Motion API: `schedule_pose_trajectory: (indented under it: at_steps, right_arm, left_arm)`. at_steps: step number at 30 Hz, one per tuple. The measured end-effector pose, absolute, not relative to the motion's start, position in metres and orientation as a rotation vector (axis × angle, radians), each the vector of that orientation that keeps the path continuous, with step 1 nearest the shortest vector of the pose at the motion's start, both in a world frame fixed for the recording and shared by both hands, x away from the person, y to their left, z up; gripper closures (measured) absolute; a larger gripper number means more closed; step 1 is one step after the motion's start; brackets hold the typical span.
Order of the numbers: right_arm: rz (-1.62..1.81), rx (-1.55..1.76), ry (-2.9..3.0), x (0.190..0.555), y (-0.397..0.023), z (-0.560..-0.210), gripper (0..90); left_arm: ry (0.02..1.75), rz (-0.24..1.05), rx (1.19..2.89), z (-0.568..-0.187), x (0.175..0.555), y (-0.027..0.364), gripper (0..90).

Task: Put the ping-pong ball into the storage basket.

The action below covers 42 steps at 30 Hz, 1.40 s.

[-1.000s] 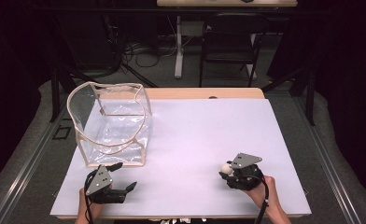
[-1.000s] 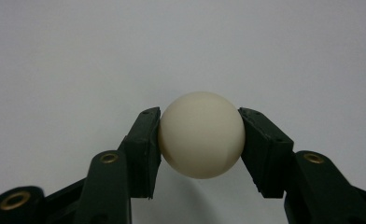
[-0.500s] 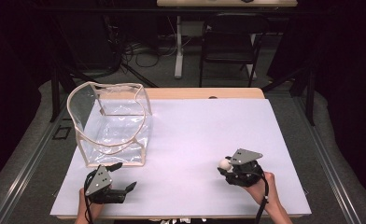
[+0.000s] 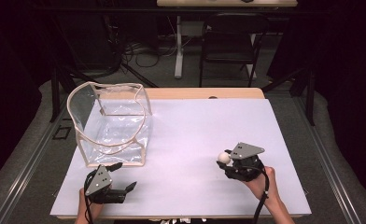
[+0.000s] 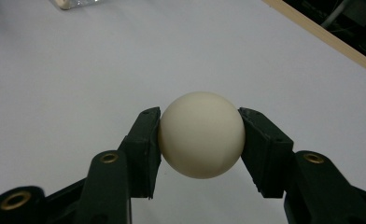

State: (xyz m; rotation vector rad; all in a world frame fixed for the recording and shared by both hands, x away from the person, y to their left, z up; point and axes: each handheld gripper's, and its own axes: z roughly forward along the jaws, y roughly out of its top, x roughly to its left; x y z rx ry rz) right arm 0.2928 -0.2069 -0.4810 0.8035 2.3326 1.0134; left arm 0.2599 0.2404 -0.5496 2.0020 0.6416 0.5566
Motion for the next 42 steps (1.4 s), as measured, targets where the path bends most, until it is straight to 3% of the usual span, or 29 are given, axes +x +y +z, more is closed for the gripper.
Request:
schedule_pose_trajectory:
  at_steps: [42]
  right_arm:
    - [1.029,0.756,2.345,0.318,-0.186,-0.471,50.6]
  left_arm:
    - [0.636,0.548,1.998,-0.55,0.26,0.239,16.2]
